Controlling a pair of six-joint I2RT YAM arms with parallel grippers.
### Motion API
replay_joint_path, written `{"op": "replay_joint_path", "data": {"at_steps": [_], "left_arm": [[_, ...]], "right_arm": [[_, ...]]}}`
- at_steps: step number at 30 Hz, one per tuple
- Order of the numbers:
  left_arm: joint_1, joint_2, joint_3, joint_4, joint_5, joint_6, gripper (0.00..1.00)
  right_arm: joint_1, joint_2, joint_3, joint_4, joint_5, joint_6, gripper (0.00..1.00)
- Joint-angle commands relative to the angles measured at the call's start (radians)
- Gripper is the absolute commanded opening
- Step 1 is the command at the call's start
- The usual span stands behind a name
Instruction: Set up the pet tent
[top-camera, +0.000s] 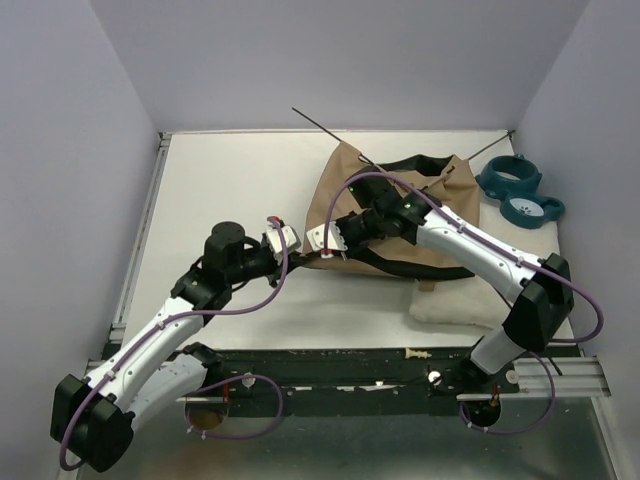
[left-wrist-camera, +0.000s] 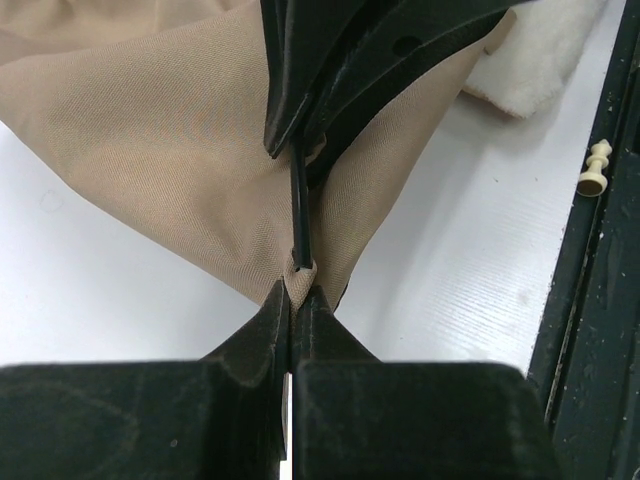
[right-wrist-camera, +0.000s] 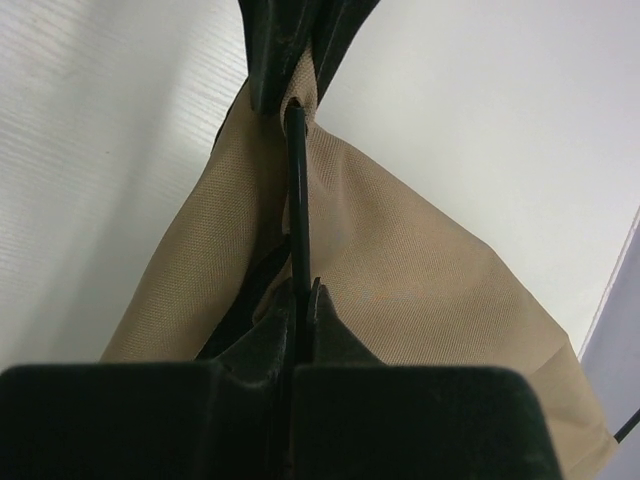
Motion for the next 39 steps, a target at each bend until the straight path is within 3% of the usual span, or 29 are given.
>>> {"op": "replay_joint_path", "data": {"at_steps": [1,11,17,31,35,39], "left_arm": [[0.006,-0.015,0.023,0.038,0.019,-0.024,0.0],[0.006,-0.016,0.028,0.027,0.042,-0.01,0.0],[0.006,0.025,0.058,0.022,0.036,-0.01,0.0],[0.004,0.057,0.069,0.029,0.073,-0.056,0.13],[0.007,0.016,0.045,0.035,0.113,-0.068,0.27],[0.04,-0.091,-0.032,0.064,0.118,-0.061,0.51]], "right_arm": [[0.006,-0.035,-0.076,-0.015,0.061,-0.018,0.01],[0.006,-0.014,-0.064,-0.001,0.096,0.004,0.01],[0.02,0.029,0.037,-0.028,0.028,0.053,0.01],[0.081,0.001,-0.052,0.089,0.106,-0.018,0.01],[0.075,0.004,-0.049,0.122,0.135,0.023,0.01],[0.052,0.003,-0.046,0.127,0.126,0.036,0.01]]}}
